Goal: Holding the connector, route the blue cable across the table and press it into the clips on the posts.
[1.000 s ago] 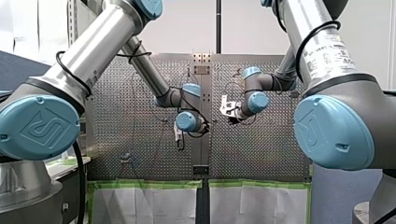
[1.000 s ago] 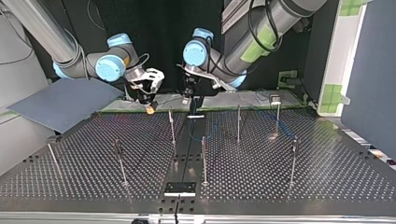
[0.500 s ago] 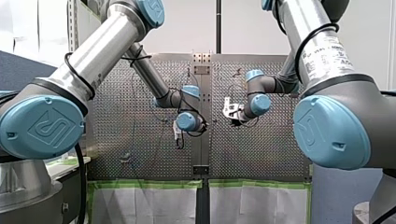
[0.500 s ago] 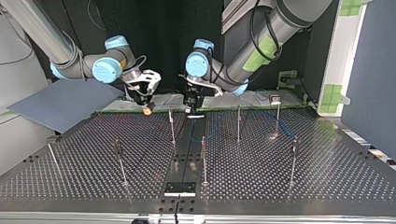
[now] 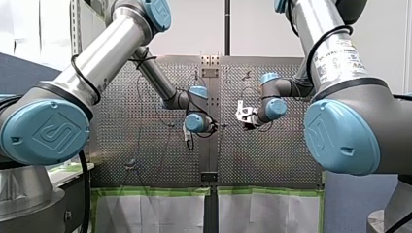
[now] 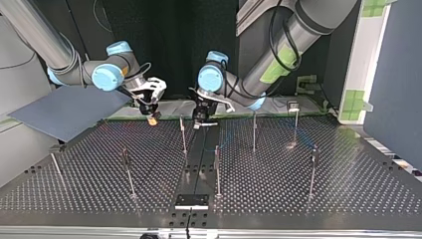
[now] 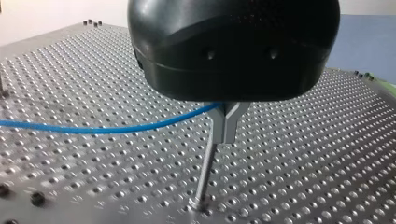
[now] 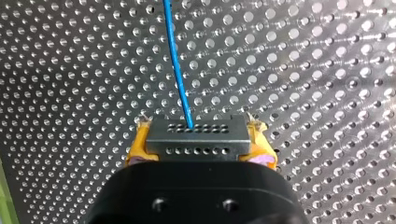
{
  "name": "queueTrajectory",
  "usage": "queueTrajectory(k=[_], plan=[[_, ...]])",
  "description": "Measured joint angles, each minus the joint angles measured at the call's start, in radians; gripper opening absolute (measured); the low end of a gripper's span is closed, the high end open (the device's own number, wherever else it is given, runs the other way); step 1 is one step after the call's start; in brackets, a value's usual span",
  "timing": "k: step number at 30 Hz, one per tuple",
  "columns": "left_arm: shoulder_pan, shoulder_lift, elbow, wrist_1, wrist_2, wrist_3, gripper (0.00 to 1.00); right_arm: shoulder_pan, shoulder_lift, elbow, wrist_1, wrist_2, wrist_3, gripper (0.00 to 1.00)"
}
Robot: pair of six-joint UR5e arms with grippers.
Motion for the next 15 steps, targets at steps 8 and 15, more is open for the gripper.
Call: queueTrajectory(k=[8,15], plan=[[0.031,-0.070,0.073,-0.049,0.015,0.002,0.00,-0.023,0.003,-0.007,-0.008,-0.015,0.006,0.00],[0.048,-0.083,0.130,-0.098,0.017,0.017,0.00,-0.045,0.006,-0.019,-0.019,-0.027,0.020,0.00]])
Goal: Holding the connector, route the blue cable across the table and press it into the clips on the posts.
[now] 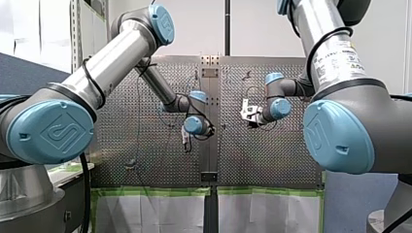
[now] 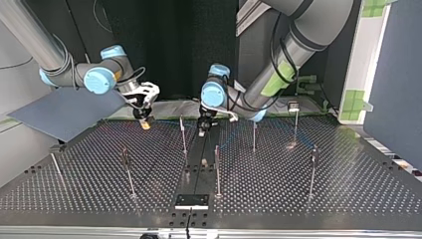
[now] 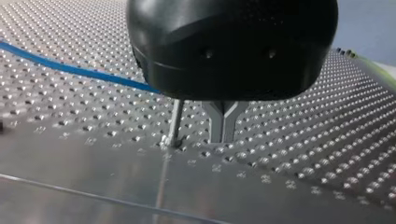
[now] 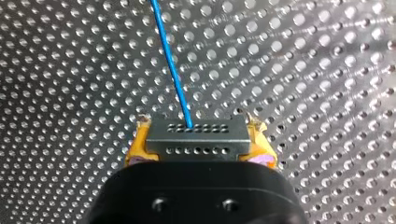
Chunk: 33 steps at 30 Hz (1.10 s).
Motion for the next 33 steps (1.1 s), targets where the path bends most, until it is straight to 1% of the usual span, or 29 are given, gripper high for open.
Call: queueTrajectory(k=[4,5,6,7,8,9,10,12,13,14,15,16,17,21,24,28,33], plan=[[-0.001,0.000,0.017,-0.018,-0.002,0.013,0.00,-0.011,0.012,-0.004,-0.013,-0.005,0.006,0.00],[-0.001,0.000,0.018,-0.021,-0.003,0.017,0.08,-0.013,0.017,-0.006,-0.014,-0.006,0.006,0.00],[-0.002,0.001,0.019,-0.026,-0.006,0.022,0.21,-0.015,0.022,-0.008,-0.015,-0.008,0.006,0.00],[-0.004,0.001,0.020,-0.032,-0.011,0.030,0.21,-0.017,0.027,-0.009,-0.016,-0.013,0.005,0.00],[-0.005,0.001,0.020,-0.037,-0.017,0.035,0.30,-0.018,0.030,-0.011,-0.018,-0.017,0.006,0.00],[-0.007,0.001,0.020,-0.043,-0.023,0.040,0.43,-0.020,0.032,-0.012,-0.019,-0.020,0.006,0.00],[-0.009,0.001,0.020,-0.052,-0.032,0.046,0.43,-0.022,0.033,-0.015,-0.021,-0.024,0.007,0.00],[-0.012,0.001,0.020,-0.064,-0.045,0.056,0.61,-0.027,0.035,-0.021,-0.024,-0.028,0.008,0.00],[-0.014,0.001,0.020,-0.072,-0.053,0.063,0.61,-0.030,0.036,-0.025,-0.026,-0.030,0.009,0.00],[-0.016,0.002,0.020,-0.078,-0.060,0.069,0.71,-0.032,0.037,-0.028,-0.027,-0.031,0.009,0.00],[-0.018,0.002,0.020,-0.085,-0.066,0.075,0.91,-0.034,0.037,-0.030,-0.028,-0.032,0.010,0.00],[-0.020,0.002,0.021,-0.094,-0.075,0.084,0.91,-0.036,0.038,-0.033,-0.029,-0.033,0.010,0.00],[-0.022,0.003,0.021,-0.102,-0.081,0.089,1.00,-0.038,0.038,-0.035,-0.030,-0.034,0.010,0.00],[-0.032,0.005,0.021,-0.139,-0.105,0.112,1.00,-0.046,0.039,-0.038,-0.039,-0.040,0.010,0.00],[-0.041,0.014,0.019,-0.165,-0.126,0.120,1.00,-0.052,0.039,-0.039,-0.047,-0.044,0.009,0.00],[-0.059,0.040,0.000,-0.199,-0.150,0.119,1.00,-0.058,0.040,-0.039,-0.054,-0.058,0.003,0.00],[-0.087,0.085,-0.029,-0.236,-0.182,0.115,1.00,-0.056,0.040,-0.038,-0.054,-0.083,-0.003,0.00]])
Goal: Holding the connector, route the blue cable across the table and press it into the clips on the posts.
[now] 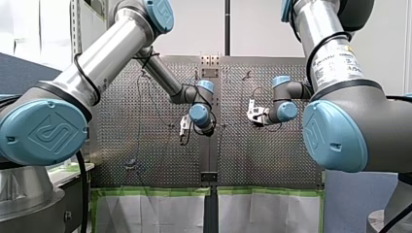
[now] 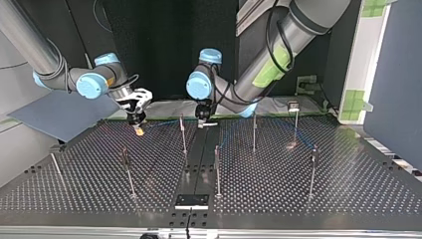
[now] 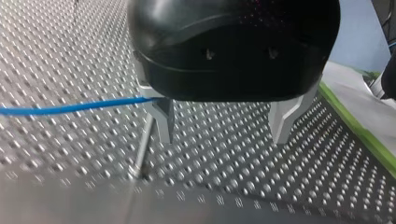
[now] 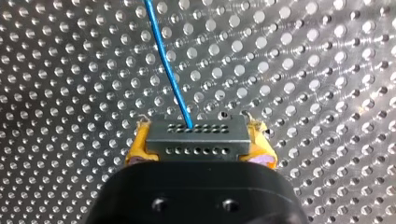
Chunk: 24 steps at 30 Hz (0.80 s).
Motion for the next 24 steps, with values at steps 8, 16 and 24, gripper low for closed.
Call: queueTrajectory(k=[8,16,24], plan=[[-0.068,0.051,-0.032,0.000,-0.069,-0.004,1.00,0.001,0.001,0.000,0.003,-0.016,-0.002,0.00],[-0.136,0.054,-0.035,0.019,-0.128,-0.004,1.00,-0.005,0.002,0.001,0.004,-0.018,-0.002,0.00],[-0.211,0.052,-0.026,0.089,-0.157,-0.028,1.00,-0.015,0.002,0.001,0.003,-0.019,0.000,0.00]])
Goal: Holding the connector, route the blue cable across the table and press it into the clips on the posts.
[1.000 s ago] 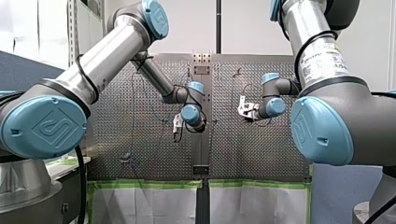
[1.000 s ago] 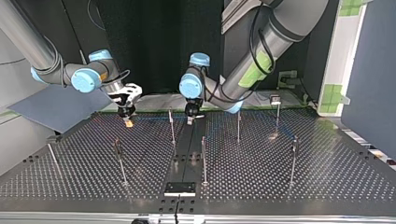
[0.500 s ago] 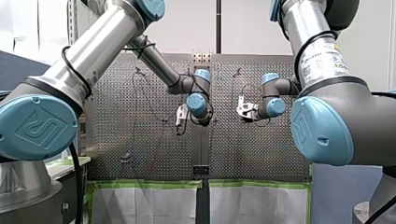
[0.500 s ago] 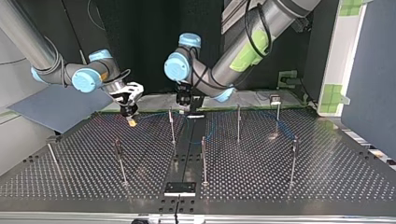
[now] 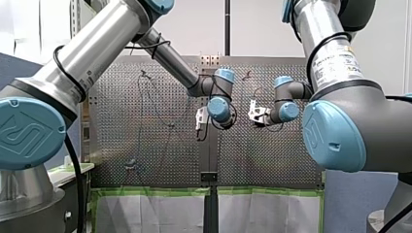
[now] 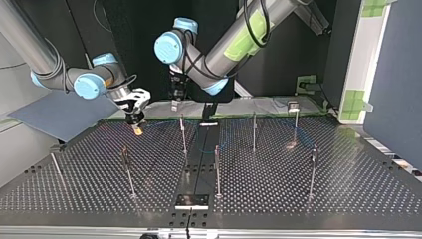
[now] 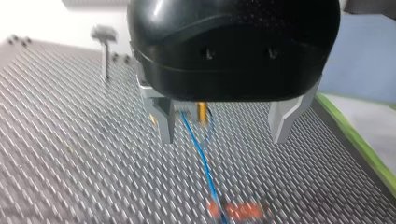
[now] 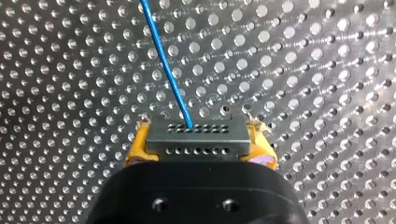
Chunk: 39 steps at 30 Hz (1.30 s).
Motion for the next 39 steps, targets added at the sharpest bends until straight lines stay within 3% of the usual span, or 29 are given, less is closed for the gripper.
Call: queueTrajectory(k=[9,16,28,39], plan=[[-0.029,-0.026,0.060,0.063,-0.015,-0.044,1.00,-0.017,0.000,-0.001,-0.002,-0.026,0.004,0.00],[-0.024,-0.084,0.120,0.017,-0.047,-0.059,1.00,-0.034,0.000,-0.001,0.001,-0.042,0.005,0.00],[-0.022,-0.173,0.214,-0.044,-0.059,-0.078,1.00,-0.046,0.000,-0.001,0.000,-0.054,0.006,0.00],[-0.014,-0.190,0.308,-0.050,-0.077,-0.090,1.00,-0.048,0.000,0.000,0.000,-0.063,0.007,0.00]])
